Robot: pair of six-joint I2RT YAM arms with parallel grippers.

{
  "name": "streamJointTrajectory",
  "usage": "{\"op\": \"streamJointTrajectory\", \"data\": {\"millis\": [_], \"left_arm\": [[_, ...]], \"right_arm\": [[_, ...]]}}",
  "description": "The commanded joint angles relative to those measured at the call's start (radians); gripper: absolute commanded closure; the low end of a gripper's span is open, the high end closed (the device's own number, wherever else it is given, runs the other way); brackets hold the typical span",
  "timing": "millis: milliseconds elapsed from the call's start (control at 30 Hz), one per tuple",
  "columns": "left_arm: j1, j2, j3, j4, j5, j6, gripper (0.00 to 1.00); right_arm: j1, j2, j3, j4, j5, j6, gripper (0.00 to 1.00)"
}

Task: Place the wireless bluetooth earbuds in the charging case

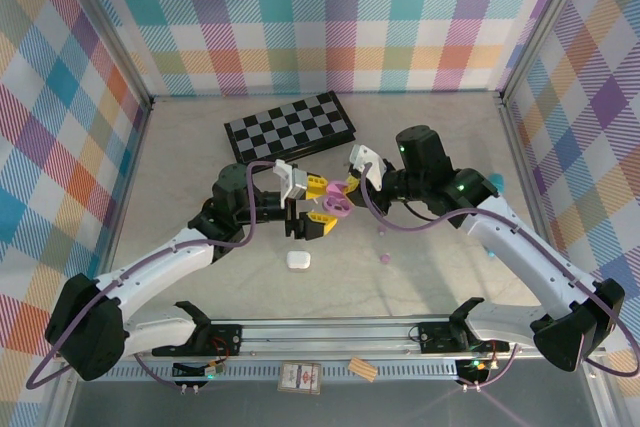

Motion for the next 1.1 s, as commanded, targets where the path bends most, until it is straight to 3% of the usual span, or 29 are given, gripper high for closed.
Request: {"op": "streamJointTrajectory", "data": {"millis": [0,233,500,800,1067], "left_arm": [[-0.007,0.009,-0.009,0.036,0.007,-0.004,0.25],[-0.007,0.012,-0.008,0.031,0.014,0.003,0.25],[-0.009,0.015,-0.006,0.029,0.031,-0.002,0.45],[-0.009,0.023,-0.001,0.035,0.042,-0.006,0.58],[-0.010,0.028,0.001,0.039,0.045,-0.012,0.55]], "right_arm": [[0.007,-0.029,0.007,0.035,-0.036,0.005,1.00],[0.007,-0.030,0.008,0.038,-0.054,0.013,1.00],[0.007,-0.012,0.014,0.046,-0.072,0.018,1.00],[0.006,-0.010,0.015,0.049,-0.088,0.024,1.00],[0.008,0.000,0.019,0.048,-0.102,0.032,1.00]]}}
